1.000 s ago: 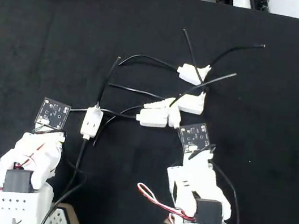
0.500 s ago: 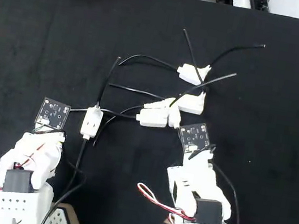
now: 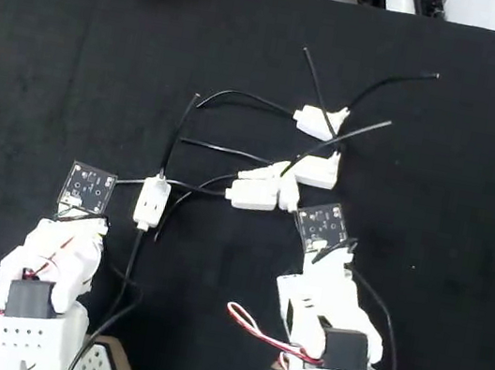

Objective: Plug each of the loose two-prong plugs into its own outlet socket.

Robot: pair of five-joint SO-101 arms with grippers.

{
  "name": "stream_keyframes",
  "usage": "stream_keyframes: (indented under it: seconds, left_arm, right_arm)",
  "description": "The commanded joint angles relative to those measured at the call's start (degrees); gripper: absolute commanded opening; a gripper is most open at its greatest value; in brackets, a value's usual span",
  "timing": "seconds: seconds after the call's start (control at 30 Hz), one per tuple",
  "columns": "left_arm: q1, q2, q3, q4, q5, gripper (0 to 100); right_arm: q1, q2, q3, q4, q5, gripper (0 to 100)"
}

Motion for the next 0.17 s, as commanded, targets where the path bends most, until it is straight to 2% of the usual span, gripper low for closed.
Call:
stream_keyframes:
  seconds: [0.0,0.13]
  left_arm:
    - [-0.5,-0.1,1.1,-0.3,-0.3,6]
    - [-0.5,-0.1,1.1,-0.3,-0.3,6]
  right_arm:
    - [0.8,-3.3,-0.1,0.4,-0.4,2.5]
    - [0.8,-3.3,-0.1,0.4,-0.4,2.5]
